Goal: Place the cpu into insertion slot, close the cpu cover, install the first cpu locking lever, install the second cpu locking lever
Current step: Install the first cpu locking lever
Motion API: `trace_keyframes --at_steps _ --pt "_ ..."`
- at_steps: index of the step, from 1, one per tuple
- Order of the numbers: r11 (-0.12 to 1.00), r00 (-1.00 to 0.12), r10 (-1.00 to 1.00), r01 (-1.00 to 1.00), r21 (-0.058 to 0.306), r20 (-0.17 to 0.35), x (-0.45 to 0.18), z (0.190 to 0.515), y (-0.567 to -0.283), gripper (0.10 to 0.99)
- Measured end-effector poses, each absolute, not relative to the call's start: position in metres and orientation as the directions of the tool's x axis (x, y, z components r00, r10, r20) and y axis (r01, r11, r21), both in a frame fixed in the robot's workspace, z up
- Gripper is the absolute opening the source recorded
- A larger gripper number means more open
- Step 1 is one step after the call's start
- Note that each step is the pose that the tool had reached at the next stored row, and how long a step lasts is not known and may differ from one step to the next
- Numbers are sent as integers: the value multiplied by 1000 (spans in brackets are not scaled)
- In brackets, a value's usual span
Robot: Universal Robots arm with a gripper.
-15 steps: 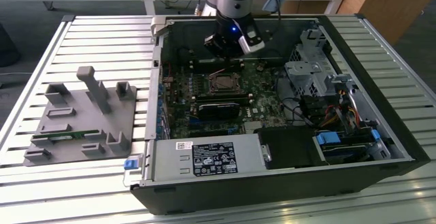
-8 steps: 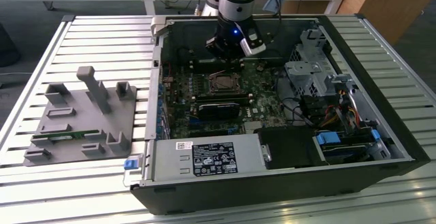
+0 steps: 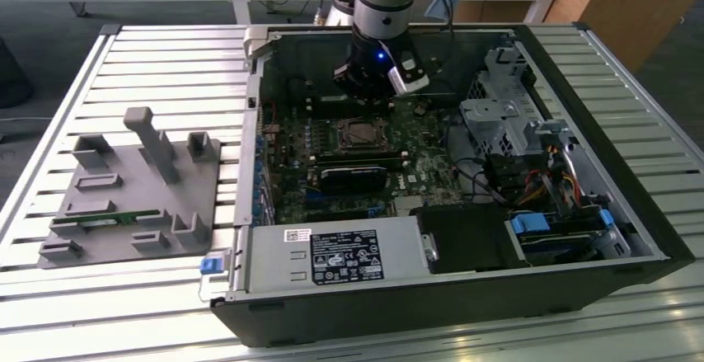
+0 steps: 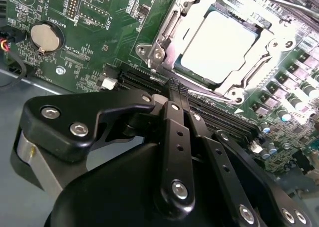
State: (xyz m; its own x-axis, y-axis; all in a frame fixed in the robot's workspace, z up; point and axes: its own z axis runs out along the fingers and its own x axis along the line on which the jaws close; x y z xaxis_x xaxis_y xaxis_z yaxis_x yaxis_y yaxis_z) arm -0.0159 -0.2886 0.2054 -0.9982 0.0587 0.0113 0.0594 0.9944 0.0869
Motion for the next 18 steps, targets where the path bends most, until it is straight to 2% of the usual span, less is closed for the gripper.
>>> trace_keyframes --at_steps 6,13,18 --pt "995 -998 59 59 79 11 -15 202 -289 106" --pt "997 -998 59 59 50 10 -14 200 -288 106" --pt "997 -998 59 60 47 11 -14 197 -287 106"
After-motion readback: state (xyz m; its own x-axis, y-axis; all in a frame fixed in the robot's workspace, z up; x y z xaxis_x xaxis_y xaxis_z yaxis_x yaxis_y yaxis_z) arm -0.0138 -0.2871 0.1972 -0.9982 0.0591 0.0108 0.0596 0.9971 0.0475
